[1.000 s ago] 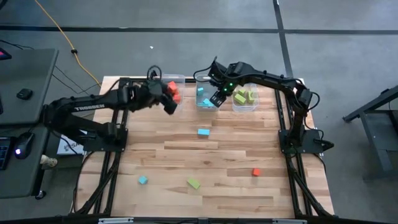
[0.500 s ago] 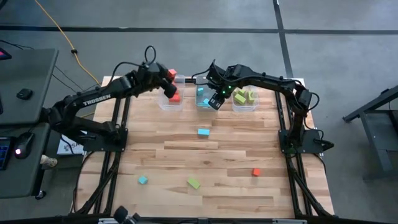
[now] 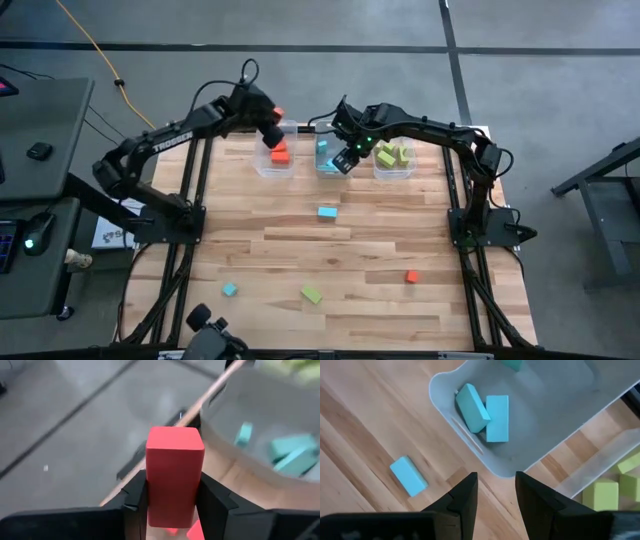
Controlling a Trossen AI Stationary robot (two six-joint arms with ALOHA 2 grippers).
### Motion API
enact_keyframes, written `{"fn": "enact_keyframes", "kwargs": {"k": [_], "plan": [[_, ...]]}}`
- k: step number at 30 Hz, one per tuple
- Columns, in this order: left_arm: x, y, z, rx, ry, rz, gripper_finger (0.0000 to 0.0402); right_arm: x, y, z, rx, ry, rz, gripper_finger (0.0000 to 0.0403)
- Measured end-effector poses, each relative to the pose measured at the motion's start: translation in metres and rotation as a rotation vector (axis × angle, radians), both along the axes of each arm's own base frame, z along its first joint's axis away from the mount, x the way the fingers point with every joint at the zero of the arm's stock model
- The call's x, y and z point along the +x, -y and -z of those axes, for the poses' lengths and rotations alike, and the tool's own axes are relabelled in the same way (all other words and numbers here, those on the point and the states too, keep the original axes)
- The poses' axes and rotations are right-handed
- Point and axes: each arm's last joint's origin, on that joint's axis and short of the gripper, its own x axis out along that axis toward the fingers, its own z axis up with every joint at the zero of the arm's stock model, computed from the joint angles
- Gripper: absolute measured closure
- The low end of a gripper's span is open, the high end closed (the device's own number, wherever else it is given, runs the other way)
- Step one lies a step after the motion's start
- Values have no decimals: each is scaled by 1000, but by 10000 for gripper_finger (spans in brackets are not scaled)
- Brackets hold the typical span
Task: Sort & place blocks by color
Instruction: Put the orange block into the left transparent bin
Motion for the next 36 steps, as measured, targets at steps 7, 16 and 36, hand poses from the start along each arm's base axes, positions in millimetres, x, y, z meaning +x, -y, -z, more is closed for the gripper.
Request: {"fn": "enact_keyframes", "kwargs": {"k": [7,16,36], "plan": [[-1,-11,34,-190,-74,-5,305,0,0,0,24,9,77,279],[8,-19,78,-396,-139,3,304,0,0,0,40,13,149,279],[15,-31,91,-332,-230,137,304,0,0,0,43,20,172,279]]}}
